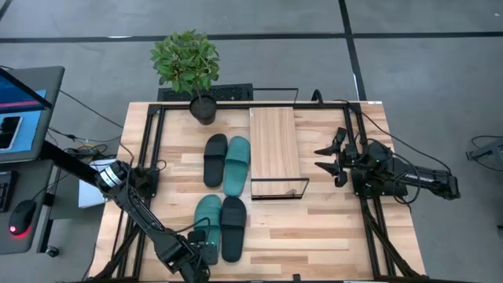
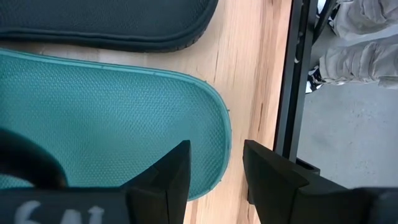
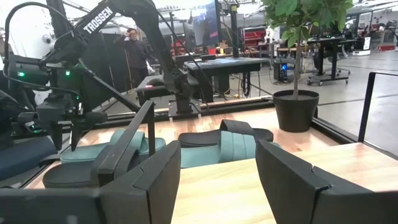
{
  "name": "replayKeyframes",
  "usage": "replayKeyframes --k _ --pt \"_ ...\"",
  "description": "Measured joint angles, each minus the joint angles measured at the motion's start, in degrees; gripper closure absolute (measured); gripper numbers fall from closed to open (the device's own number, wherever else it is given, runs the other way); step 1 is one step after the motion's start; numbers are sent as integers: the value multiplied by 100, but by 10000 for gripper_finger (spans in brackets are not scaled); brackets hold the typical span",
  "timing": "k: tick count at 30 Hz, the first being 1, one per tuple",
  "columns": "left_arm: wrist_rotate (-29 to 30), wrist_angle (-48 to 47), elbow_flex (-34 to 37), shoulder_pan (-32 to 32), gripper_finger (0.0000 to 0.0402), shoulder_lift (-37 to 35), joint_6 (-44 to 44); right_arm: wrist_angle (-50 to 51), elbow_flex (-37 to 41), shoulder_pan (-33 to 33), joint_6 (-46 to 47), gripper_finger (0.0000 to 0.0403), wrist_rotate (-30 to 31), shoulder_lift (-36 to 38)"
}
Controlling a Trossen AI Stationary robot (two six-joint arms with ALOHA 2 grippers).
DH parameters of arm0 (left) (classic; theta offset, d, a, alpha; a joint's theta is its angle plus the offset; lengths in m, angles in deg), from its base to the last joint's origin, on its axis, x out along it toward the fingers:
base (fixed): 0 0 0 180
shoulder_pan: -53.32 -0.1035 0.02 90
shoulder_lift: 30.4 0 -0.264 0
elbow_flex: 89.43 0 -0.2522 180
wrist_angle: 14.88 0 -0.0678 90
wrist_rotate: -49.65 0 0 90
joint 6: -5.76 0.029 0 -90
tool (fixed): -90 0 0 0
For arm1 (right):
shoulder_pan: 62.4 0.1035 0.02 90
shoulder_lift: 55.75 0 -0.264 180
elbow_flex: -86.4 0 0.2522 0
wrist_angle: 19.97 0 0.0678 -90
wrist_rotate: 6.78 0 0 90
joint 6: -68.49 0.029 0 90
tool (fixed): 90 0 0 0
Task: Pick and place slides into the shelf
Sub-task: Put the bottom green slide on the shelf
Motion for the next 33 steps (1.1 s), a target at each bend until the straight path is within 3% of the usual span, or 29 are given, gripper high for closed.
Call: replayKeyframes --k 33 --pt "4 0 17 -55 267 -7 232 0 1 0 0 202 1 0"
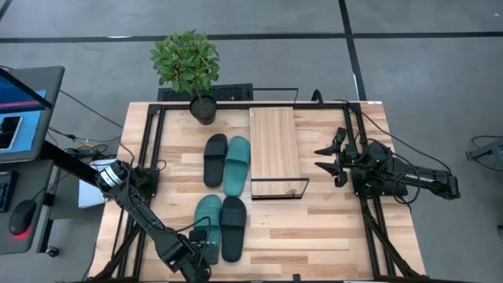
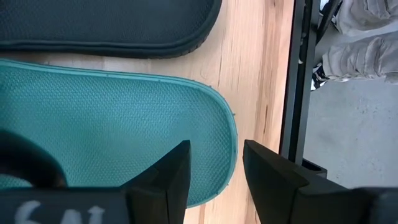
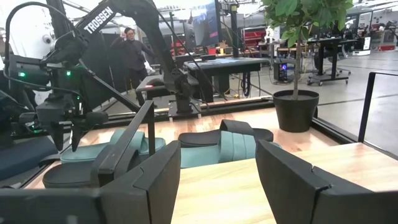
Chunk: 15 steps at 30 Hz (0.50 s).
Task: Pick and place slides into the shelf
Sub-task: Put the bottom green slide on the shelf
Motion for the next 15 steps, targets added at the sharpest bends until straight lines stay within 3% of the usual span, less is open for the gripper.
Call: replayKeyframes --k 15 --pt "-9 -5 0 -58 267 0 317 2 -1 0 0 202 0 0"
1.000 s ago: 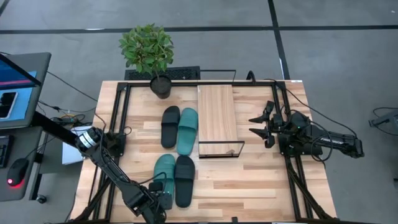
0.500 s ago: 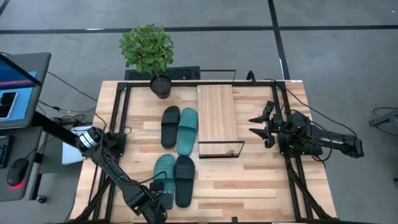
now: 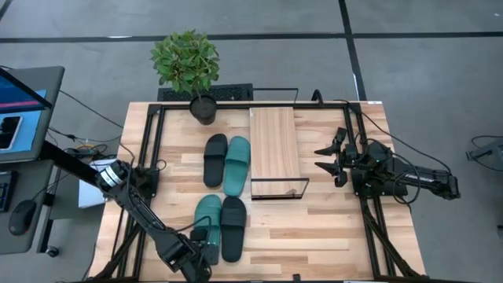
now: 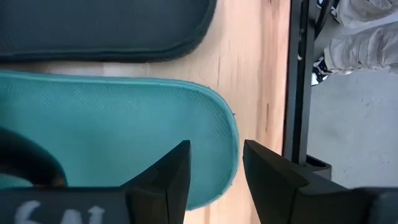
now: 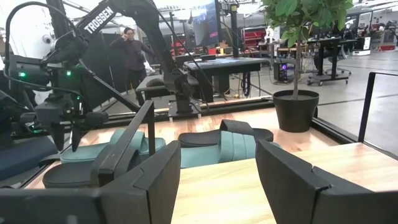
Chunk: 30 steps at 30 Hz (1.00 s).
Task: Pick and place slides into the shelf
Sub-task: Put the bottom green slide on the shelf
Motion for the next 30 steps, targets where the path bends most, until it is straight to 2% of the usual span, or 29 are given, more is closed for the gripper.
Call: replayKeyframes --k 8,17,30 --pt "-27 -269 0 -50 267 0 203 0 1 -2 -2 202 -1 0" --pt "-490 -4 0 -50 267 0 227 0 0 0 0 202 -2 0" --pt "-455 47 2 -49 267 0 503 -1 1 -1 0 202 -1 0"
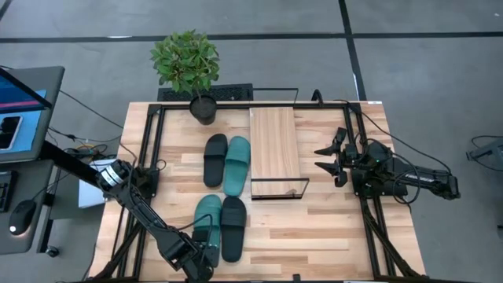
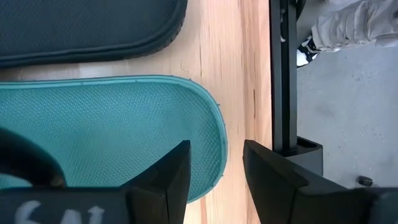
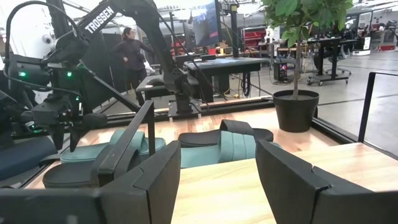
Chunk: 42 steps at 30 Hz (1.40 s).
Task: Pick and place slides into the shelf
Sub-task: Put the bottom green slide on the shelf
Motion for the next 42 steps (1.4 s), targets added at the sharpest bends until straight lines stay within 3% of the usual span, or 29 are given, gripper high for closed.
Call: replayKeyframes --k 11,18,42 --pt "-420 250 -24 -14 267 463 34 1 -1 -1 0 202 -1 0" --pt "-109 291 -26 8 267 535 -160 1 -1 -1 0 202 -1 0" --pt "-114 245 -15 -53 267 592 -37 1 -1 -1 0 202 -1 0"
